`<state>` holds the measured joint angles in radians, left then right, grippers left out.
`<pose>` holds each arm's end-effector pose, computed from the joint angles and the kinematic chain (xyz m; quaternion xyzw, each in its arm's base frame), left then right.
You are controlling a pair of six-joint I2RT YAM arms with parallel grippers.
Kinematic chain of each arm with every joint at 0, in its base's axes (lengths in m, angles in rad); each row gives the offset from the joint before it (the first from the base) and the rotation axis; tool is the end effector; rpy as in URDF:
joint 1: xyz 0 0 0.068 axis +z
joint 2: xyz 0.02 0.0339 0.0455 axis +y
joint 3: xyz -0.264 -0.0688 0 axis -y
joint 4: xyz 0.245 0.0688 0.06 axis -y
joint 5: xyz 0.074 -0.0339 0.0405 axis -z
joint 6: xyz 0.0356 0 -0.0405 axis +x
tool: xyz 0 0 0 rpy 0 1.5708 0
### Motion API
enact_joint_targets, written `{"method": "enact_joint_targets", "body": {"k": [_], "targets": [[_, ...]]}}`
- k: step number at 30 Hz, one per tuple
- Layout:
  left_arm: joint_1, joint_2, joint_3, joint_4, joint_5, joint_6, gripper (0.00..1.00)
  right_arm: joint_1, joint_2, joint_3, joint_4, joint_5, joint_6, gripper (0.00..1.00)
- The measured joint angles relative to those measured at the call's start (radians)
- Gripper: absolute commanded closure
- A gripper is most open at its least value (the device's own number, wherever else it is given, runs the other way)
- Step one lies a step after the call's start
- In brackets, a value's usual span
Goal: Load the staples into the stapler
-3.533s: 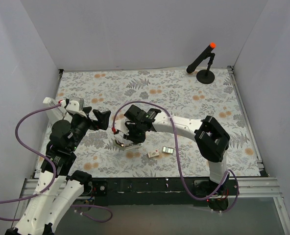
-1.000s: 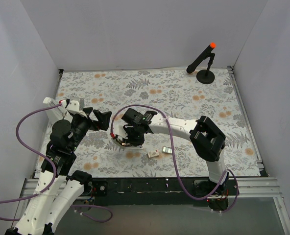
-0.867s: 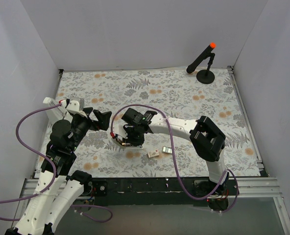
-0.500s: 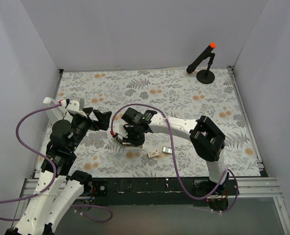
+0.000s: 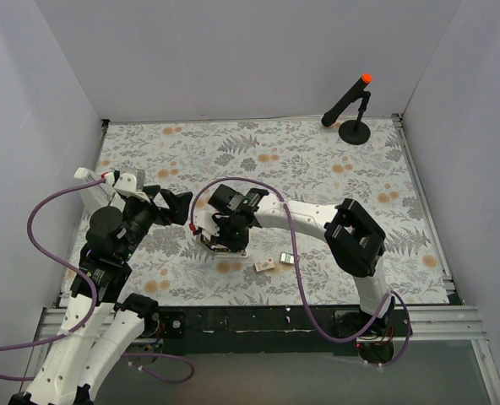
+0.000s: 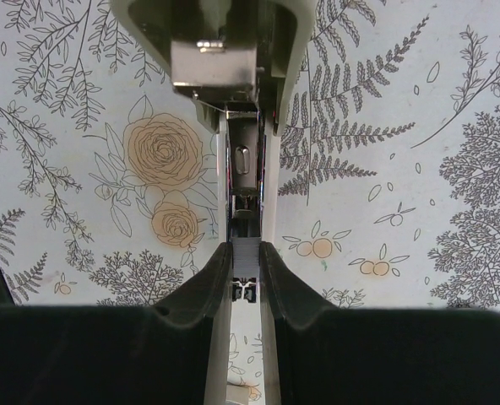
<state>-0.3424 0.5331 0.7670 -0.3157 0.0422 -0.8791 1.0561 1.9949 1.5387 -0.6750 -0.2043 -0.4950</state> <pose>0.1184 -0.0438 0.3539 -0.1812 0.7127 -0.4012 0.5461 0.2011 0.3703 0.2015 -0.6956 0.6777 0.1557 0.1809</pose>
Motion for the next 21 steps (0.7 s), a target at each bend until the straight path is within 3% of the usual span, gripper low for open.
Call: {"method": "enact_joint_targets", "body": {"k": [21], "targets": [[0.0,0.002,-0.002,-0.007,0.0,0.0,0.02,0.0,0.009,0.043,-0.032,-0.003,0.049,0.82]]}}
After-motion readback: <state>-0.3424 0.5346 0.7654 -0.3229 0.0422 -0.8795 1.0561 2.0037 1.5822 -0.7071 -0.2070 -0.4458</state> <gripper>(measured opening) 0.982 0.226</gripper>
